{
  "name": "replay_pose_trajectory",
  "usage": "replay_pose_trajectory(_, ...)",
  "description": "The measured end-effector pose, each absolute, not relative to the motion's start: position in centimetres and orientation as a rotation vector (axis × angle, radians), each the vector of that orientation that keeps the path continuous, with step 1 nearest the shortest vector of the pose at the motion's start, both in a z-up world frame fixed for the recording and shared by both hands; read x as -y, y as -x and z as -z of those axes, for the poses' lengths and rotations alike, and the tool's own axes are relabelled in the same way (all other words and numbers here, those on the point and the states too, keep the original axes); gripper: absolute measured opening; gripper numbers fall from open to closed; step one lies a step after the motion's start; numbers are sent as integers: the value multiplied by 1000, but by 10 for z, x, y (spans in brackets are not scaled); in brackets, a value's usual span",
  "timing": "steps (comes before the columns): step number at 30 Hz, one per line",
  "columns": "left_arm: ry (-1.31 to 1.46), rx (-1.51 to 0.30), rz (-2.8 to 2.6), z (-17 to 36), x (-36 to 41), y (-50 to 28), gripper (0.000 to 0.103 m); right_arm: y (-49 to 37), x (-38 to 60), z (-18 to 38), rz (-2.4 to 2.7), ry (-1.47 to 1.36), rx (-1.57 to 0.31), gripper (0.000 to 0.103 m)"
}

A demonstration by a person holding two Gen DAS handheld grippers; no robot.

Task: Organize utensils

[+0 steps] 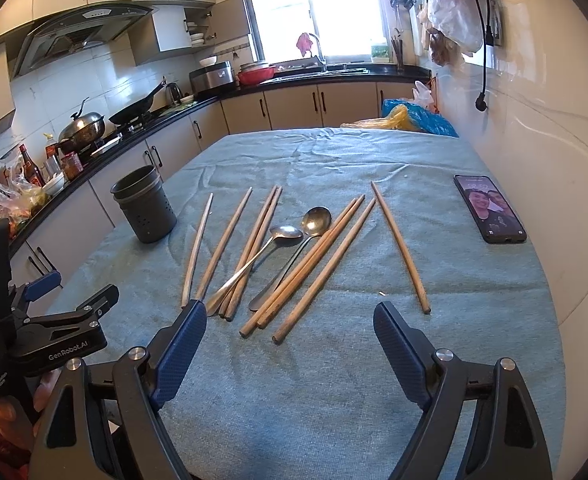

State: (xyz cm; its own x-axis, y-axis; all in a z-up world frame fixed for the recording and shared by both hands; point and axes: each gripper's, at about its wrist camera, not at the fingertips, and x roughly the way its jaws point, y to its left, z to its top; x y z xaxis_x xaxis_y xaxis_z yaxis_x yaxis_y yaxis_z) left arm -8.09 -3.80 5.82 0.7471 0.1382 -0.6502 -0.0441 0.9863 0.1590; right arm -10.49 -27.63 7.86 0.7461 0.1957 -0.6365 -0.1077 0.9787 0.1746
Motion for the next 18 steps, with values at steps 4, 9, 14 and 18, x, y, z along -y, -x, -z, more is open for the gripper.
replay_pose_trajectory(4,-142,-726,-100,-57,39,80,103,104,276,-79,-172,-126,-711,89)
replay_pose_trajectory(9,-144,-743,-98,-57,37,77,103,98,277,-79,-200,-130,-727,83)
replay_pose_trajectory(14,-131,-775,-104,-55,32,68,103,91,286,-84,-216,-151,-729,83)
replay_pose_trajectory(18,-130,-783,-94,-58,31,61,103,78,292,-85,-269,-185,-758,69)
